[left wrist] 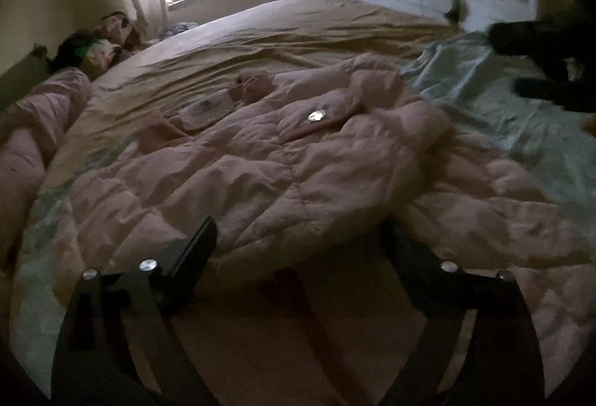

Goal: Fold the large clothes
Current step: 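Open the left tool to release the sleeve, then grasp the jacket hem edge with the right tool and lift it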

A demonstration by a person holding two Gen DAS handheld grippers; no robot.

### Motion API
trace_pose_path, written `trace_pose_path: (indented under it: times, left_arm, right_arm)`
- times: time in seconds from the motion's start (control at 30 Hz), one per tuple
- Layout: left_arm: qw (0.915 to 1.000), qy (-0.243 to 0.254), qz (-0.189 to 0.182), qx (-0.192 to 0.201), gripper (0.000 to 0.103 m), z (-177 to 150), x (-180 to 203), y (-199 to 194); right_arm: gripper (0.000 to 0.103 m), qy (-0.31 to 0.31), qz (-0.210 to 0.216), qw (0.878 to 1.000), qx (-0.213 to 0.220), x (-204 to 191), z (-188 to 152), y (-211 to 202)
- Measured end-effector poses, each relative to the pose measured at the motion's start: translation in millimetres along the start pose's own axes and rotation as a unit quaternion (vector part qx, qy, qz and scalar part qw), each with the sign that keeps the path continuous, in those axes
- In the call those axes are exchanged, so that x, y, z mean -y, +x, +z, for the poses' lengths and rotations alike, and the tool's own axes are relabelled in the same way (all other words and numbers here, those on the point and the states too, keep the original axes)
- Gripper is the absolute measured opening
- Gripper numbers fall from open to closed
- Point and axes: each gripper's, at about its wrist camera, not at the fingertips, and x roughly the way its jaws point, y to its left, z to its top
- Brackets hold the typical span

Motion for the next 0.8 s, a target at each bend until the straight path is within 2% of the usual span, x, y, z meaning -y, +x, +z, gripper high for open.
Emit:
trace_pose_path:
  times: [0.03,0.13,0.27,0.33,0.4,0.43,0.5,0.57,0.63,0.7,0.73,0.77,0.8]
  left_arm:
    - [0.9998,-0.015,-0.015,0.001,0.093,0,-5,-6]
    - [0.9974,-0.060,-0.040,0.011,0.094,0,-30,-24]
    - [0.9919,-0.123,-0.025,0.023,0.094,-2,-77,-46]
    - [0.9886,-0.147,-0.004,0.033,0.094,-5,-106,-59]
    - [0.9841,-0.172,0.023,0.037,0.094,-11,-135,-70]
    - [0.9820,-0.182,0.031,0.039,0.094,-13,-146,-75]
    - [0.9769,-0.203,0.049,0.045,0.094,-19,-171,-84]
    - [0.9736,-0.214,0.063,0.046,0.094,-24,-189,-90]
    - [0.9699,-0.226,0.078,0.048,0.094,-30,-205,-97]
    - [0.9656,-0.240,0.085,0.051,0.094,-37,-221,-101]
    - [0.9637,-0.247,0.086,0.051,0.094,-40,-227,-103]
    - [0.9617,-0.255,0.087,0.053,0.094,-42,-234,-105]
    - [0.9591,-0.263,0.089,0.053,0.094,-45,-240,-106]
  right_arm:
    - [0.099,-0.003,0.003,1.000,-0.005,-3,2,3]
    - [0.099,-0.023,0.016,0.999,-0.035,-22,8,22]
    - [0.099,-0.014,0.048,0.996,-0.074,-37,13,51]
    - [0.098,-0.013,0.047,0.996,-0.081,-43,16,65]
    - [0.094,-0.002,0.051,0.995,-0.089,-44,20,77]
    - [0.086,0.007,0.051,0.994,-0.096,-44,22,86]
    - [0.079,0.024,0.054,0.993,-0.106,-40,24,99]
    - [0.065,0.035,0.042,0.992,-0.116,-38,26,111]
    - [0.059,0.037,0.040,0.991,-0.121,-36,26,122]
    - [0.044,0.053,0.036,0.988,-0.138,-31,25,136]
    - [0.033,0.060,0.036,0.987,-0.142,-28,25,139]
    - [0.018,0.062,0.046,0.986,-0.147,-26,24,144]
    - [0.013,0.055,0.054,0.986,-0.147,-29,24,145]
